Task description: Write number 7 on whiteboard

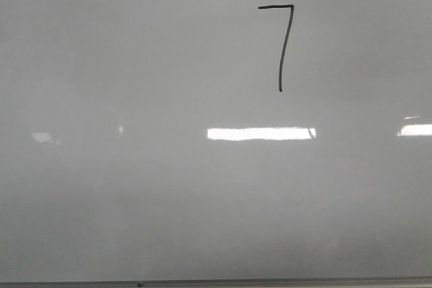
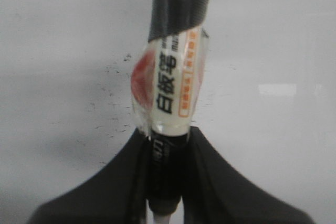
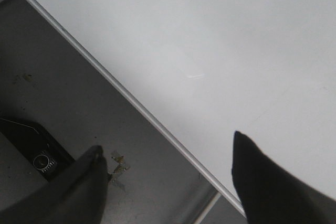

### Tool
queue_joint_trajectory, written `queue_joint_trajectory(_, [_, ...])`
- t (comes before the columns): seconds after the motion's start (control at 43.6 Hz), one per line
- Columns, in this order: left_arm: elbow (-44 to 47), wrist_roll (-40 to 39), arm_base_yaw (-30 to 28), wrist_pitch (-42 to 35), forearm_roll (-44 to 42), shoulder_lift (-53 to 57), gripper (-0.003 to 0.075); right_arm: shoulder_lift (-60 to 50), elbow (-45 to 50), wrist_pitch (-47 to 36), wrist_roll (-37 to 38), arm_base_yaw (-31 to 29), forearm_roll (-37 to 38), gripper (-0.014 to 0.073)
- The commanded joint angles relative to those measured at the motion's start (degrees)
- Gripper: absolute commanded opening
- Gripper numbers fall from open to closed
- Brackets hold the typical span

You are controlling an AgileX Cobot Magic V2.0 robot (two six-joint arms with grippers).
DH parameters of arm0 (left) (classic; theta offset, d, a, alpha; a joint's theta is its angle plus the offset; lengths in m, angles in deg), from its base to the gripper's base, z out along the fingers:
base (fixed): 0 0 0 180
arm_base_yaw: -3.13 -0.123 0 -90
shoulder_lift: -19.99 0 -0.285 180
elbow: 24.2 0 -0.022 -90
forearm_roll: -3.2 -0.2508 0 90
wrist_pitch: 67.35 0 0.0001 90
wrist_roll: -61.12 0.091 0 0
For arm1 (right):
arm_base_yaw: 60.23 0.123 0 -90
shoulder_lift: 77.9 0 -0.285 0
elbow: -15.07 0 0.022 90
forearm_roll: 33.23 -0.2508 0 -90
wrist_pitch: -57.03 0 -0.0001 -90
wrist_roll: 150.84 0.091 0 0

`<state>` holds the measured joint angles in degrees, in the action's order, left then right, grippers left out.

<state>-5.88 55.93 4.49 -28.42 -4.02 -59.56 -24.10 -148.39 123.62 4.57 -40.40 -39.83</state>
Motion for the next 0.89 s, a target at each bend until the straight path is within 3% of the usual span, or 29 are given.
queue_joint_trajectory(0.0, [-1.4, -0.6, -0.3, -4.9, 0.5, -1.2, -0.0001, -0.3, -1.6, -2.5, 0.2, -0.3, 0.0, 0.0516])
queue_joint_trajectory(0.16, [-1.4, -0.6, -0.3, -7.6, 0.5, -6.3, -0.0001, -0.3, -1.5, -2.5, 0.2, -0.3, 0.0, 0.0516])
queue_joint_trajectory(0.183, [-1.5, -0.6, -0.3, -7.8, 0.5, -7.0, -0.0001, -0.3, -1.5, -2.5, 0.2, -0.3, 0.0, 0.0467])
queue_joint_trajectory(0.435, [-1.6, -0.6, -0.3, -10.4, 0.5, -13.2, 0.0005, -0.3, -1.5, -2.5, 0.2, -0.3, 0.0, 0.0467])
queue_joint_trajectory(0.573, [-1.6, -0.6, -0.3, -10.8, 0.5, -14.6, 0.0093, -0.3, -1.4, -2.5, 0.2, -0.3, 0.0, 0.0467])
queue_joint_trajectory(0.733, [-1.7, -0.6, -0.3, -11.2, 0.5, -15.1, 0.0284, -0.3, -1.4, -2.5, 0.2, -0.3, 0.0, 0.0467])
queue_joint_trajectory(0.871, [-1.7, -0.6, -0.3, -11.0, 0.5, -15.1, 0.0363, -0.3, -1.4, -2.5, 0.2, -0.3, 0.0, 0.0467])
